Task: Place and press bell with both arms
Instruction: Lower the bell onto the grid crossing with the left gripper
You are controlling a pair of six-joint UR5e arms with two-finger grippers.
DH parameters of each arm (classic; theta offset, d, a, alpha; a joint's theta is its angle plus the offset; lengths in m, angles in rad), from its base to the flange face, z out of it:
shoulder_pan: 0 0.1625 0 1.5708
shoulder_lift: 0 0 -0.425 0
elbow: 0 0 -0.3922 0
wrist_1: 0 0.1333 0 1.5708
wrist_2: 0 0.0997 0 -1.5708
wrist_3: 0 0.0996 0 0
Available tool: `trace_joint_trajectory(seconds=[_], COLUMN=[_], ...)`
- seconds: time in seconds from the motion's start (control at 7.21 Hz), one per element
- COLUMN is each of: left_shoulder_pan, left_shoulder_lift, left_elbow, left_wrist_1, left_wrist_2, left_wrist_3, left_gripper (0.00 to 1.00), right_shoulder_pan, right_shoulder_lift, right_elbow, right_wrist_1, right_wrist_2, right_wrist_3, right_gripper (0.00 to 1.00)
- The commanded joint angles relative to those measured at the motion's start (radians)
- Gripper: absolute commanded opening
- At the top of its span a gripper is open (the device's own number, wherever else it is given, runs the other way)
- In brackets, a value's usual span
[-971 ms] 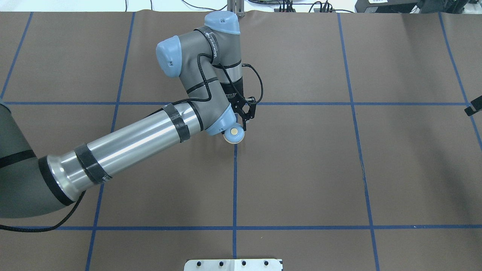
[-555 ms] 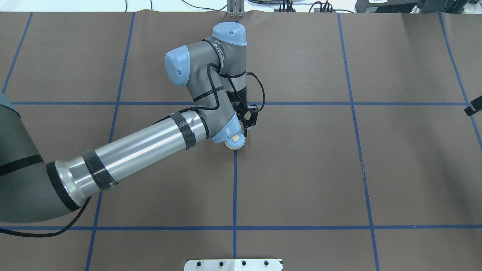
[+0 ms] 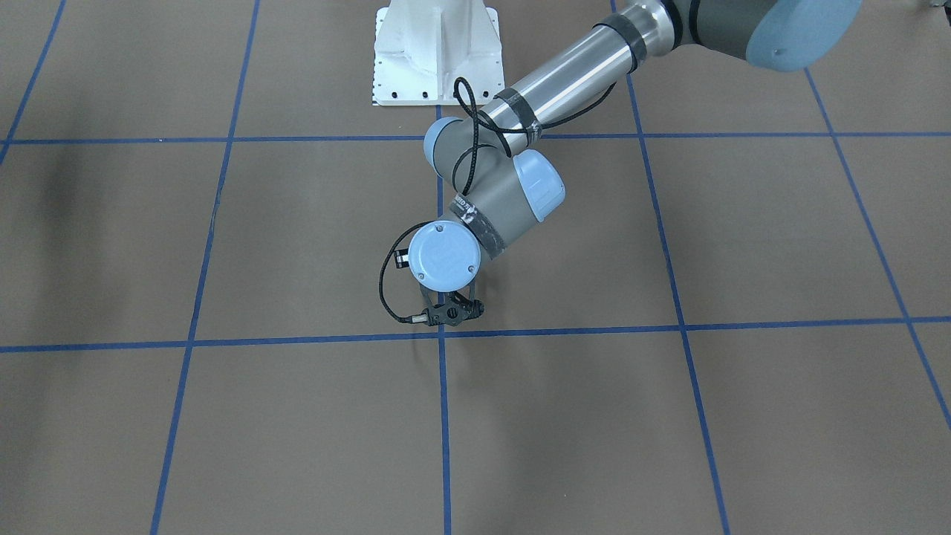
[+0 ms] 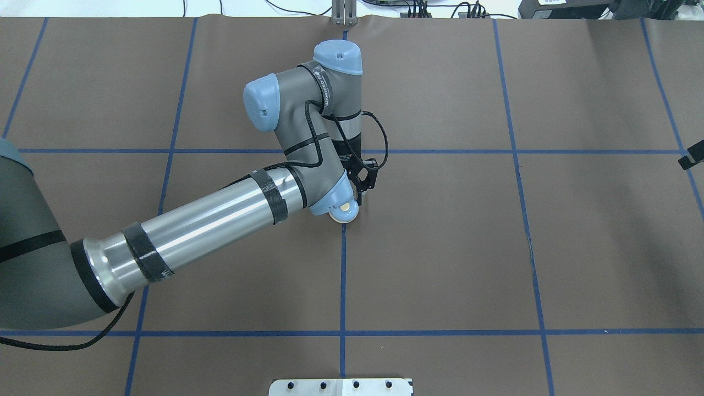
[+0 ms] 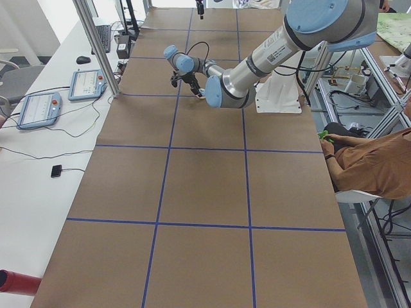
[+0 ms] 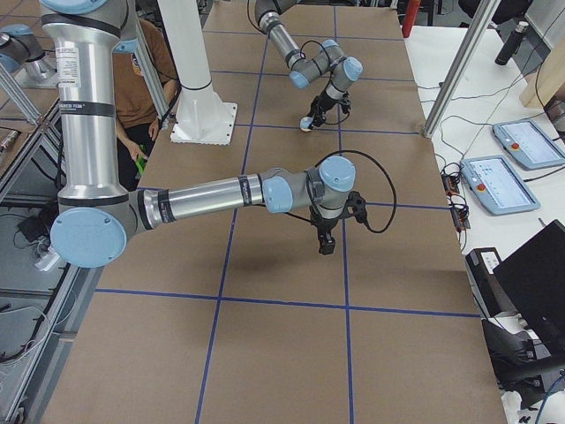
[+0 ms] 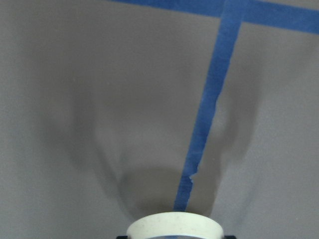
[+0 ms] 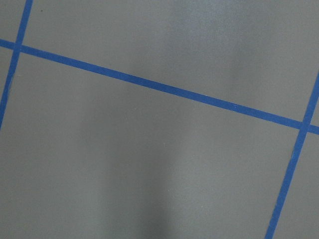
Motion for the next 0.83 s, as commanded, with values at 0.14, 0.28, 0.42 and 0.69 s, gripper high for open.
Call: trace_joint_trajectory(seconds=[0.14,0.28,0.42,0.69], left_shoulder_pan=[0.009,0.009,0.012,0.011], left_shoulder_lift=[0.001,0.002,0.002,0.004], left_elbow=[0.012,0.012,0.012,0.012], left_wrist_1=[-0.018,-0.019,-0.037,-0.056], left_wrist_2=[0.001,0.001,0.001,0.001], left_wrist_3=[0.0,0.0,0.0,0.0], left_gripper=[0.55,0.59,0.66,0.79], right_shoulder_pan=[0.0,0.002,0.0,0.002], right_shoulder_lift=[0.001,0.001,0.001,0.001], right_elbow=[-0.002,-0.002,0.0,0.0], right_wrist_1=[0.0,0.0,0.0,0.0], right_wrist_2=[0.0,0.0,0.0,0.0], right_wrist_3=[0.0,0.0,0.0,0.0], right_gripper=[1.0,1.0,1.0,1.0])
